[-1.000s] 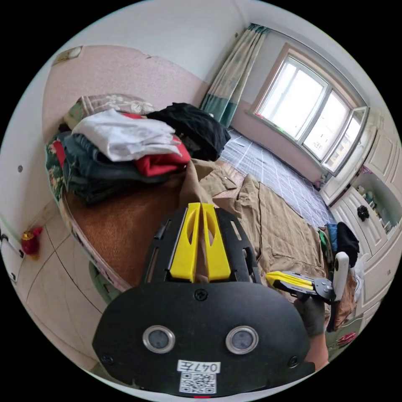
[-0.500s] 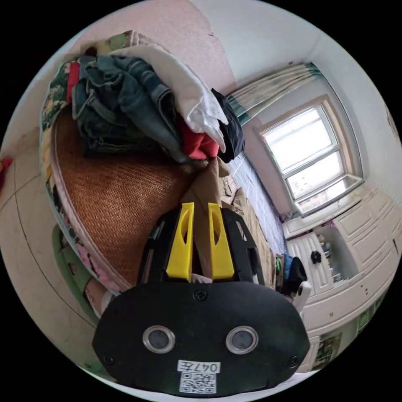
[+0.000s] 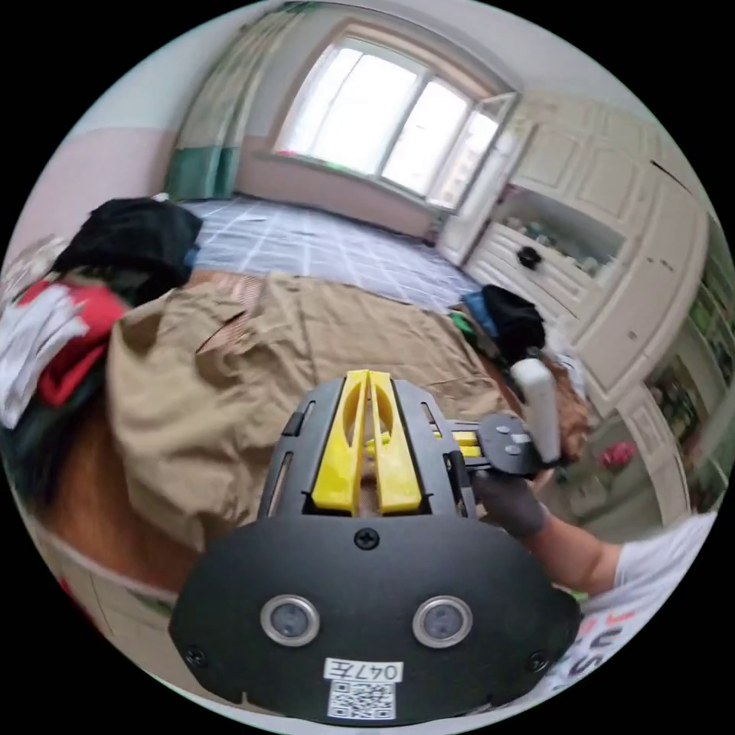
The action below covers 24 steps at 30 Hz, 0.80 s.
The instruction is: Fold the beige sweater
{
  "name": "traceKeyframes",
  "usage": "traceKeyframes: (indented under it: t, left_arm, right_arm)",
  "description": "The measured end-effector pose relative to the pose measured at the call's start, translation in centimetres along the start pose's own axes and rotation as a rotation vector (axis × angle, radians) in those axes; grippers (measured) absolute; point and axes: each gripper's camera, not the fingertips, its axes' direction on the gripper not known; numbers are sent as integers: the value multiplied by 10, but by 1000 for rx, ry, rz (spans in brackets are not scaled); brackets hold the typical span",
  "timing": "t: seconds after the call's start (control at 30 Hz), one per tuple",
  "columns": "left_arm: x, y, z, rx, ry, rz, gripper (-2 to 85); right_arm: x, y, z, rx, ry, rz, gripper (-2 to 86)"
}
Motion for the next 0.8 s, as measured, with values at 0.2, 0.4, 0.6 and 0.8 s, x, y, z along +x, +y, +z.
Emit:
traceKeyframes:
  t: [0.2, 0.4, 0.6, 0.8]
  left_arm:
    - [-119, 21, -75, 211, -225, -414, 182]
    - [-234, -62, 23, -35, -167, -685, 160]
    - [-80, -131, 33, 132, -132, -329, -1]
    - [269, -51, 150, -209, -81, 602, 108]
  right_arm:
    - [-9, 49, -53, 89, -9, 36, -3]
    - [-25, 93, -71, 162, -72, 106, -4]
    - [-28, 128, -89, 157, -22, 135, -5]
    - [-8, 171, -121, 253, 28, 280, 0]
